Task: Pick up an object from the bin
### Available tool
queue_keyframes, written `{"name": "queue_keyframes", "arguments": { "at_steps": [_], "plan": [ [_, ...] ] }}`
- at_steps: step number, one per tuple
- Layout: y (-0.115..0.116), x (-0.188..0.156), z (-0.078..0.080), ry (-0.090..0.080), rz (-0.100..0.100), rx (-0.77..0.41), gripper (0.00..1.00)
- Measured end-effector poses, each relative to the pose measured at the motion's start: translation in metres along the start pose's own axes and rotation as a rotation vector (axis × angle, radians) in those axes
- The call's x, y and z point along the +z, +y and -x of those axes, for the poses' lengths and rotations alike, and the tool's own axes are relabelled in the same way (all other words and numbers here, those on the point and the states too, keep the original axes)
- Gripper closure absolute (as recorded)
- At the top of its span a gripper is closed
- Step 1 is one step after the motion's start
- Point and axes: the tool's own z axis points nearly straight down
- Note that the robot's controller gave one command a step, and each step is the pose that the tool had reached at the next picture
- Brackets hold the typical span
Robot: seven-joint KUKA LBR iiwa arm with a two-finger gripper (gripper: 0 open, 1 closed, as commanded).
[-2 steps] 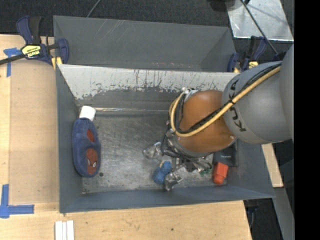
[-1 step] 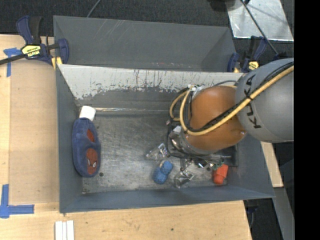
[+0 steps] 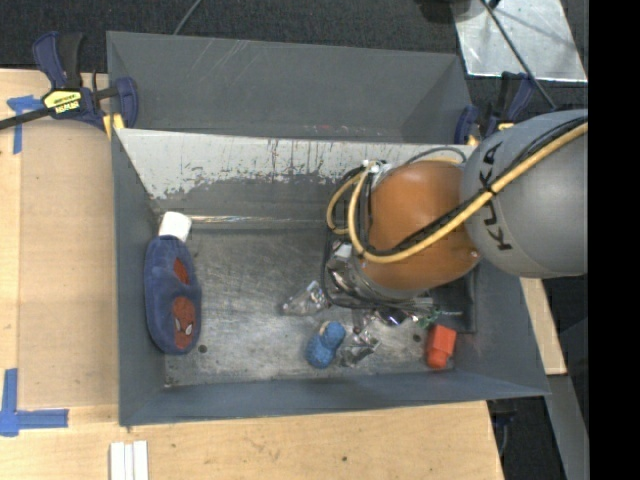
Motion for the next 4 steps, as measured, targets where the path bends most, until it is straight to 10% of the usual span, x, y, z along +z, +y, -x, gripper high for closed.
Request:
{"name": "queue_keyframes", "arguments": {
  "at_steps": [2,3,4],
  "plan": [
    [0.005,0.027,-0.008,0.001,-0.001,-0.109,0.00],
    [0.005,0.024,-0.005,-0.010,-0.004,-0.109,1.00],
    [0.003,-0.044,-0.003,-0.002,-0.003,-0.106,1.00]
  ]
}}
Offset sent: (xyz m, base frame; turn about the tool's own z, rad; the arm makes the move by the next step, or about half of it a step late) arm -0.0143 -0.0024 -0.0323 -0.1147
